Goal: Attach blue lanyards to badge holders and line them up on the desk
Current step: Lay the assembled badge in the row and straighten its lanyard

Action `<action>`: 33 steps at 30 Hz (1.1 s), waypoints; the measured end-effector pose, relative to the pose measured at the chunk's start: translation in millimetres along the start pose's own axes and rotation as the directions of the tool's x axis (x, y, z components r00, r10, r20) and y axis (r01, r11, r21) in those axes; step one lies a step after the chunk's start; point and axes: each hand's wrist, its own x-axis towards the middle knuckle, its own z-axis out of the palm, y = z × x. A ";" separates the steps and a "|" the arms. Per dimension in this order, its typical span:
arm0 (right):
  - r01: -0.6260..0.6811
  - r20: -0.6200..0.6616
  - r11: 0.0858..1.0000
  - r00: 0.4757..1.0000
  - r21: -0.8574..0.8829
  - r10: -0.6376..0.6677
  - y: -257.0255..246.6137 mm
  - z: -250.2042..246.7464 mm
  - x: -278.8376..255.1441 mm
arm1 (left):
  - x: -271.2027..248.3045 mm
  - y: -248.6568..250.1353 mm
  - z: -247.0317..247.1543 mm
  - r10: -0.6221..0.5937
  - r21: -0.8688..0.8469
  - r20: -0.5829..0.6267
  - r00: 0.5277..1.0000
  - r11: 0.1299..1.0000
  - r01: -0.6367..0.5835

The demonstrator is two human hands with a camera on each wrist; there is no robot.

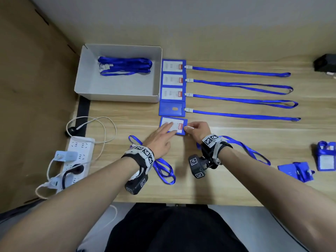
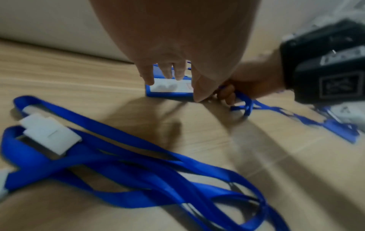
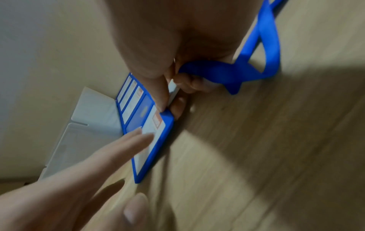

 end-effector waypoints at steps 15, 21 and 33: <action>0.066 0.214 0.972 0.977 -0.226 -0.017 -16.0 -79.9 11.5 | 7.3 14.1 5.5 -0.156 0.332 0.185 0.970 0.939 0.087; 0.151 0.189 0.890 0.979 -0.431 -0.075 -6.6 -118.9 12.0 | 18.9 28.1 -10.0 -0.226 0.383 0.248 0.942 0.916 0.119; 0.059 -0.014 0.778 0.996 -0.625 -0.087 21.2 -198.6 0.6 | 37.6 53.4 -23.6 -0.376 0.383 0.320 0.870 0.891 0.244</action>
